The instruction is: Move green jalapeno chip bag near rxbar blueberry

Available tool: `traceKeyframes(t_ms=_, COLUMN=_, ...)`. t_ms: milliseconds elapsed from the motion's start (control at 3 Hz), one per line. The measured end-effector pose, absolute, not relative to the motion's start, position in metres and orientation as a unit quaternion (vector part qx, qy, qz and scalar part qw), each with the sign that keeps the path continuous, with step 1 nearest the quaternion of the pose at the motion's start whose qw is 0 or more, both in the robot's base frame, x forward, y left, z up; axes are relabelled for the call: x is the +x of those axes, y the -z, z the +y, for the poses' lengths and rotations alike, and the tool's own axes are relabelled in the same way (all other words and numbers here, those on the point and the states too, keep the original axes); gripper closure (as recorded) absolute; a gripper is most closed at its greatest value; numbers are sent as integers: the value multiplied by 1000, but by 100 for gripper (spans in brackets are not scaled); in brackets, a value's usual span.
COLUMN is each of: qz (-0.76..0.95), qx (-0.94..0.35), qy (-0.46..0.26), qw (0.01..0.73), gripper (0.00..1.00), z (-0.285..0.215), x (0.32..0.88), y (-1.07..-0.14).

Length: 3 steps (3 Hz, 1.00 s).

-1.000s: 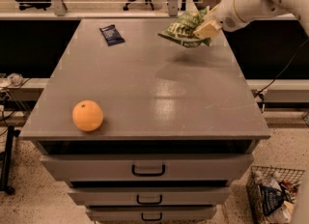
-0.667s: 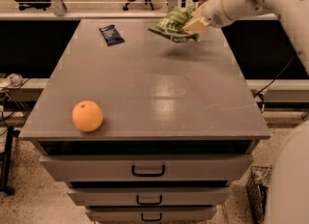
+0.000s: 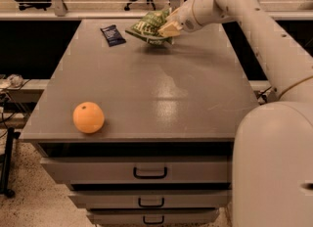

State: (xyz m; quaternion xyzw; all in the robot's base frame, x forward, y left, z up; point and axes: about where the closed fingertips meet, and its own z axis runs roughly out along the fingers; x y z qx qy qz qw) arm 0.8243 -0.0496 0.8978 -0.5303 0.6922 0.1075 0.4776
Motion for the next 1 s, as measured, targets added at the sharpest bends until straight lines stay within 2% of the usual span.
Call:
traceKeyframes(t_ms=667, qz=688, qx=-521, qy=-90, qw=497, gripper=100, z=-20, x=870, y=-883)
traceKeyframes(t_ms=1000, qz=692, qx=-517, qy=-75, qw=499, gripper=84, z=-20, x=885, y=-881)
